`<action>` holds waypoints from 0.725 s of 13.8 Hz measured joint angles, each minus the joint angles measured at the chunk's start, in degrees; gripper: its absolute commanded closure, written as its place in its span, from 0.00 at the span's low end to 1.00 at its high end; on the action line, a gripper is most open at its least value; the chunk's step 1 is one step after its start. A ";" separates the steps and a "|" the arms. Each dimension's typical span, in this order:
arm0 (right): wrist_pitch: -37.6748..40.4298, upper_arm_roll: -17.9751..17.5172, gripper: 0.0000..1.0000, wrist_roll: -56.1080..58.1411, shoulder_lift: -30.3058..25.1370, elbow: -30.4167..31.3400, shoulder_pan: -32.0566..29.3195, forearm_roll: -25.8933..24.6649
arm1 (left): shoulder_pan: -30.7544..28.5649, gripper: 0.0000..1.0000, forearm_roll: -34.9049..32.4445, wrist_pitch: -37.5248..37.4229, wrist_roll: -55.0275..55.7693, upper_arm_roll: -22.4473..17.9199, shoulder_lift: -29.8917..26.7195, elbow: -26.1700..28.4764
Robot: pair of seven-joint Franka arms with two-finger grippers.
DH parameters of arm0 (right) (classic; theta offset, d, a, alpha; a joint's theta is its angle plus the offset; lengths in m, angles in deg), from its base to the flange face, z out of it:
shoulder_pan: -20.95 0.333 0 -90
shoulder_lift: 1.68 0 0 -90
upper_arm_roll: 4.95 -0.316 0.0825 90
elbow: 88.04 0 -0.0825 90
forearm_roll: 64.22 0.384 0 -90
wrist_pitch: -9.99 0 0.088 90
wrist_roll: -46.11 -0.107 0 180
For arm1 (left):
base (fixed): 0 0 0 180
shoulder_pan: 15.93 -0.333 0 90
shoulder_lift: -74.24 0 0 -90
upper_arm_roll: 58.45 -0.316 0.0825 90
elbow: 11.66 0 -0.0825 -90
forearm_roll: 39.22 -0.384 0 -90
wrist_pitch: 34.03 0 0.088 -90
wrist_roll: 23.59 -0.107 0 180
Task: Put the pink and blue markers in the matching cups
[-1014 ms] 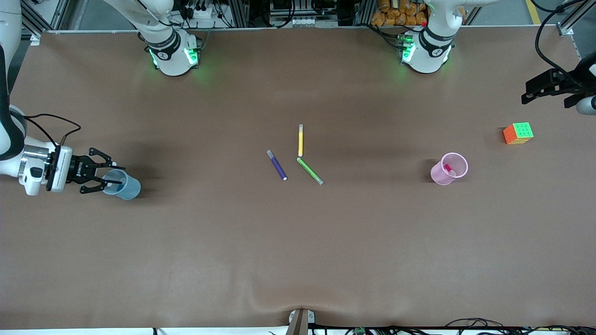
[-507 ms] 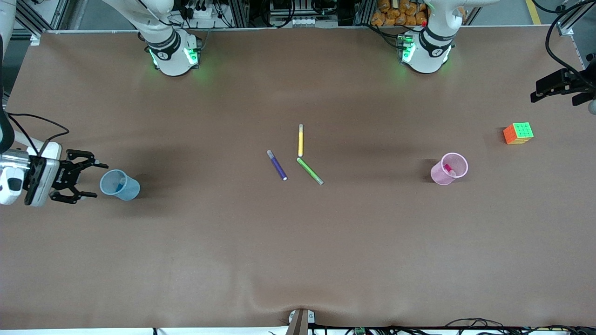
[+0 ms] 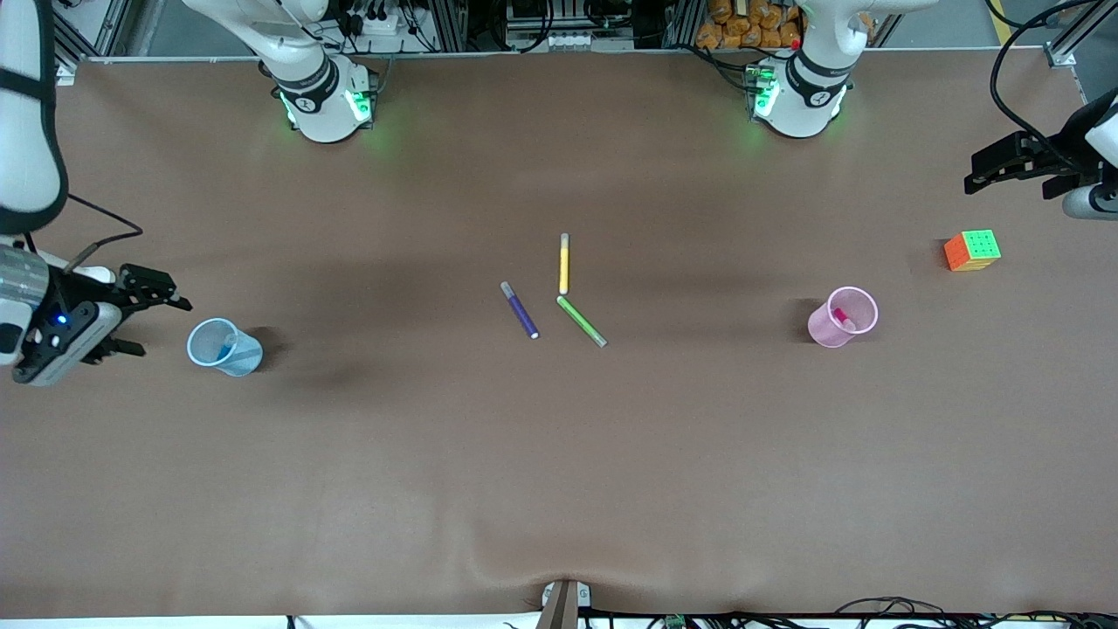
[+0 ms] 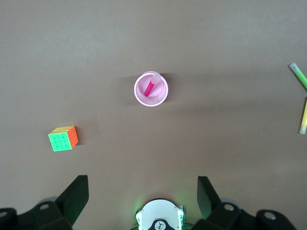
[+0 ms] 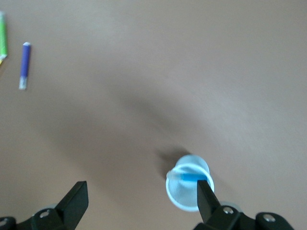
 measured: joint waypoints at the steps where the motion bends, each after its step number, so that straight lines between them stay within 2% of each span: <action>1: 1.32 0.00 0.00 -5.54 -1.34 -0.05 0.29 -1.01 | -0.05 0.00 0.00 0.00 0.00 -0.04 0.00 0.00; 6: 5.72 -0.12 0.00 -23.44 -7.14 -0.10 1.49 -5.89 | -0.16 0.00 0.00 0.00 2.52 -0.10 0.00 0.04; 10: 10.53 -0.15 0.00 -31.09 -9.23 -0.09 1.91 -6.48 | -0.13 0.00 0.00 0.00 6.43 0.10 -0.01 0.03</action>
